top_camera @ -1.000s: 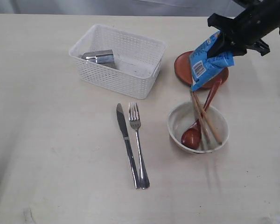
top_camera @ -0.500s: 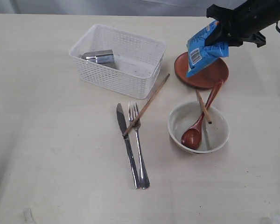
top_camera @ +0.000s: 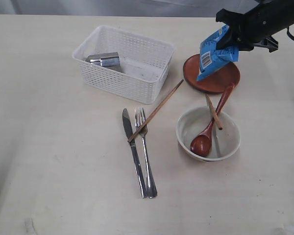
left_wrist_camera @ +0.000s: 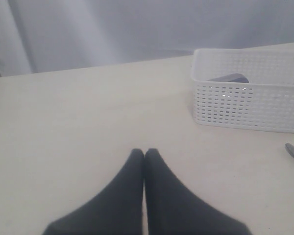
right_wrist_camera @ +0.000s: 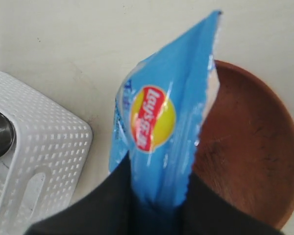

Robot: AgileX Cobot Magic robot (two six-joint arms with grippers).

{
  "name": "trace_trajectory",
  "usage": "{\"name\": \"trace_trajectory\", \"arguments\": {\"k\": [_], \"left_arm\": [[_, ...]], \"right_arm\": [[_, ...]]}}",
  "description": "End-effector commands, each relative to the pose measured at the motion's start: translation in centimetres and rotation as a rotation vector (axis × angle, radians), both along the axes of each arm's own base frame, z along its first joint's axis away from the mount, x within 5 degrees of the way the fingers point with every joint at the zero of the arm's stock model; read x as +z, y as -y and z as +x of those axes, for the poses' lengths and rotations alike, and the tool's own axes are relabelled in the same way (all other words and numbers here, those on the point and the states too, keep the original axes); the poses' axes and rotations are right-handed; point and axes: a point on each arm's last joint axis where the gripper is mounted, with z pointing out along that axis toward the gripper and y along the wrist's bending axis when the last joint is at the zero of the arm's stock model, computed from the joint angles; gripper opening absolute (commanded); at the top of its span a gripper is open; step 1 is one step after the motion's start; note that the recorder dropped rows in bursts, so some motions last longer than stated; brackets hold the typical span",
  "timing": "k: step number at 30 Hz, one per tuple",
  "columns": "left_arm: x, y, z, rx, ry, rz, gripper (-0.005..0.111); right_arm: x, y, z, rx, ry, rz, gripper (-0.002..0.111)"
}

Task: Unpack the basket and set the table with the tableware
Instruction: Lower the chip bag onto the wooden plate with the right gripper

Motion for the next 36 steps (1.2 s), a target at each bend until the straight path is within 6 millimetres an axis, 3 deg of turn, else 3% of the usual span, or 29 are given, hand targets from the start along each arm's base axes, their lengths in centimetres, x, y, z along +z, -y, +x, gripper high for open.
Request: {"name": "trace_trajectory", "arguments": {"k": [1, 4, 15, 18, 23, 33, 36], "left_arm": [[0.0, 0.0, 0.0, 0.003, 0.006, 0.004, 0.0], [0.0, 0.0, 0.0, 0.003, 0.006, 0.004, 0.0], [0.0, 0.0, 0.0, 0.003, 0.006, 0.004, 0.0], [0.0, 0.0, 0.0, 0.003, 0.006, 0.004, 0.0], [0.0, 0.0, 0.0, 0.003, 0.006, 0.004, 0.0], [0.0, 0.0, 0.0, 0.003, 0.006, 0.004, 0.0], [0.0, 0.0, 0.0, 0.003, 0.006, 0.004, 0.0]], "right_arm": [[-0.2, 0.0, 0.0, -0.006, -0.016, 0.013, 0.038], [-0.2, 0.0, -0.1, -0.014, -0.024, 0.019, 0.051], [0.7, -0.4, -0.6, 0.019, -0.114, 0.061, 0.051], [1.2, -0.6, -0.4, 0.023, -0.114, 0.089, 0.04], [1.3, -0.6, -0.4, 0.021, -0.111, 0.093, 0.0], [0.8, -0.5, -0.3, 0.042, -0.118, 0.109, 0.0], [-0.3, -0.2, -0.3, 0.033, -0.167, 0.143, 0.013]]}}
